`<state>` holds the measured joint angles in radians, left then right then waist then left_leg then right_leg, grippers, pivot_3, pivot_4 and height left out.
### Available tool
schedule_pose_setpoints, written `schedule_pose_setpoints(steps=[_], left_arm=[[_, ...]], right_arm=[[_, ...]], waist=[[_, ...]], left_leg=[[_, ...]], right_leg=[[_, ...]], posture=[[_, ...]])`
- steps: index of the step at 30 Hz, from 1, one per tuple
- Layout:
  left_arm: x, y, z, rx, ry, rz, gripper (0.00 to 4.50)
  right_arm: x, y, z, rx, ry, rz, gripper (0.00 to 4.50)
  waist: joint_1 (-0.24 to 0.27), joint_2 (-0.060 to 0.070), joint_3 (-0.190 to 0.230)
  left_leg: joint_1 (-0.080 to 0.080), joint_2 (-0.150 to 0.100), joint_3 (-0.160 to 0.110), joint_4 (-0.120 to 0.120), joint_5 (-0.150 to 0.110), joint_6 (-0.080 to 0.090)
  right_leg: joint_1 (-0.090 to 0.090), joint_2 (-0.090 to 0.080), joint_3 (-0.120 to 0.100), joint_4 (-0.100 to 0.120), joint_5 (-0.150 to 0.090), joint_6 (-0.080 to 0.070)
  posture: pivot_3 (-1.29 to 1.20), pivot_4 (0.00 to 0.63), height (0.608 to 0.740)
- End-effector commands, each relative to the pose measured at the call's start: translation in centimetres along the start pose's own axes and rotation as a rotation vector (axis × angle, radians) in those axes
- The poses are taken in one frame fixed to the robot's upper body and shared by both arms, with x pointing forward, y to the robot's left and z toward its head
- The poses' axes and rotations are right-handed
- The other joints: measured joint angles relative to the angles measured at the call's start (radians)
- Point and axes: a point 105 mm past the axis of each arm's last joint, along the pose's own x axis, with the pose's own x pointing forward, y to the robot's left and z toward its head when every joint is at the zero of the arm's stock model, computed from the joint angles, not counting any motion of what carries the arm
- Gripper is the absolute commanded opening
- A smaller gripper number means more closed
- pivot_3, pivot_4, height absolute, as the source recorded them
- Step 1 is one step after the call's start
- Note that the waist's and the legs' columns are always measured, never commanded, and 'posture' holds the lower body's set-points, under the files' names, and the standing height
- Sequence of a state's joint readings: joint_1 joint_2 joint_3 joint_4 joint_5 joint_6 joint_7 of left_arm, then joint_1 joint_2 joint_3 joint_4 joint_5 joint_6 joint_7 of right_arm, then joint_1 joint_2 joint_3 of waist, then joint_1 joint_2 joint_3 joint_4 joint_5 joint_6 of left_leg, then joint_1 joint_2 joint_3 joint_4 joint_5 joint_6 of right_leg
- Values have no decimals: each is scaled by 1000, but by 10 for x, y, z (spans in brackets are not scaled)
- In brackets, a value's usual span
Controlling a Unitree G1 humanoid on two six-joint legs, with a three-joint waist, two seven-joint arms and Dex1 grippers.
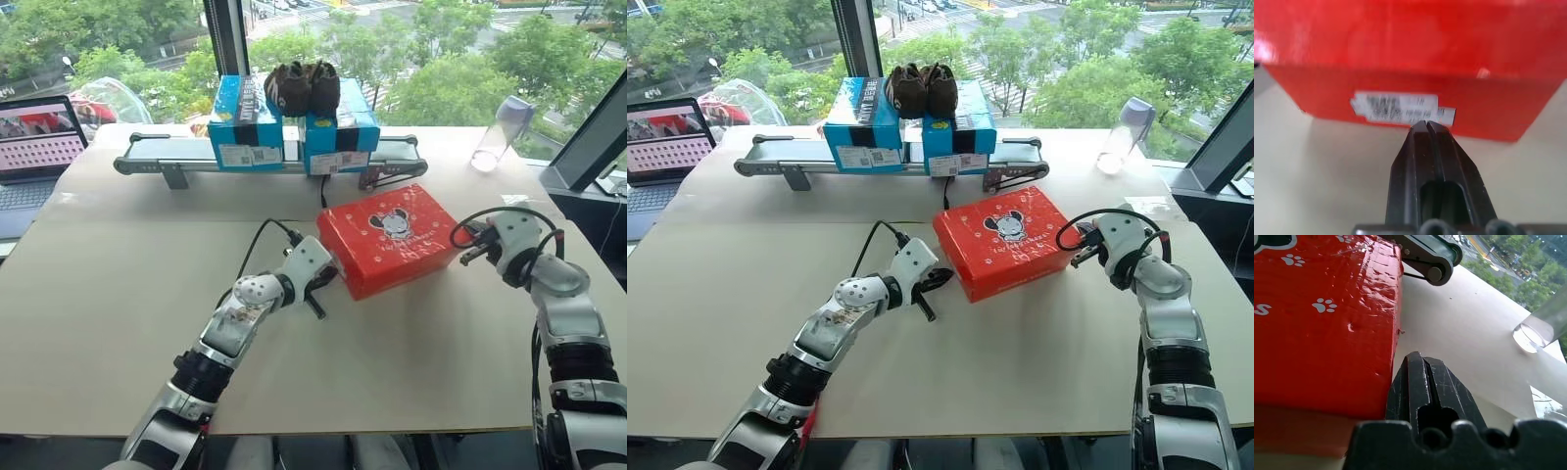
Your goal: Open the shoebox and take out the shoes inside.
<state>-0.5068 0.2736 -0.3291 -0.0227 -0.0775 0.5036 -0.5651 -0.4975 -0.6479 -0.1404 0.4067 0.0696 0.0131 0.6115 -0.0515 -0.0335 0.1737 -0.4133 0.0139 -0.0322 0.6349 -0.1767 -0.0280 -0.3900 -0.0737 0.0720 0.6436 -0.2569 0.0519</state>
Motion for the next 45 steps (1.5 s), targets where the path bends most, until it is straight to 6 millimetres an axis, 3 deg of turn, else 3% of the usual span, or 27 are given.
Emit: schedule_pose_setpoints(steps=[1, 8, 14, 21, 26, 33, 39, 43, 45], left_arm=[[-17, 25, 12, 74, -22, 73, 0], [-65, 56, 4, 150, 64, 162, 0], [-93, 65, 1, 139, 103, 212, 0], [-110, 53, -5, 42, 118, 198, 0], [-137, 45, -6, -123, 94, 156, 0], [-171, 29, -17, -233, 158, 96, 0], [-188, 25, -21, -244, 206, 73, 0], [-191, 30, -24, -224, 224, 80, 0], [-192, 39, -27, -194, 235, 105, 0]], right_arm=[[7, 24, 19, 41, -78, 125, 45], [13, 55, 29, 92, -114, 231, 45], [18, 89, 42, 134, -150, 349, 45], [17, 128, 69, 173, -212, 488, 45], [11, 149, 85, 214, -243, 571, 45], [-12, 175, 99, 255, -226, 719, 45], [-38, 191, 98, 265, -145, 840, 45], [-42, 193, 92, 257, -98, 849, 45], [-42, 187, 73, 215, -23, 832, 45]], waist=[[-5, 0, 0], [-22, 0, 0], [-15, 0, 0], [-15, 1, 1], [-16, 1, 1], [-11, 0, 1], [3, 0, 1], [7, 0, 1], [8, 0, 1]], left_leg=[[0, 0, 0, 0, 0, 0], [1, 1, 0, -1, 0, 0], [1, 1, 0, -1, 0, 0], [0, 1, 0, -2, 0, 0], [-1, 1, -1, -2, 0, 0], [-2, 1, -1, -2, 0, 0], [-2, 2, -1, -2, 0, 0], [-2, 2, 0, -2, 0, 0], [-2, 2, 0, -2, 0, 0]], right_leg=[[0, 0, 0, 0, 0, 0], [0, 0, 0, 1, 0, 0], [-1, 0, 0, 2, 0, 0], [-2, 0, 0, 2, 0, 0], [-4, 0, 0, 2, 0, 0], [-5, 0, 0, 3, 0, 0], [-6, 0, -1, 2, -1, -2], [-6, 0, -1, 2, -3, -1], [-6, 0, -1, 2, -6, 3]], posture=[[0, 150, 740], [0, 150, 740], [0, 150, 740], [0, 150, 740], [0, 150, 740], [0, 150, 740], [0, 150, 740], [0, 150, 740], [0, 150, 740]])
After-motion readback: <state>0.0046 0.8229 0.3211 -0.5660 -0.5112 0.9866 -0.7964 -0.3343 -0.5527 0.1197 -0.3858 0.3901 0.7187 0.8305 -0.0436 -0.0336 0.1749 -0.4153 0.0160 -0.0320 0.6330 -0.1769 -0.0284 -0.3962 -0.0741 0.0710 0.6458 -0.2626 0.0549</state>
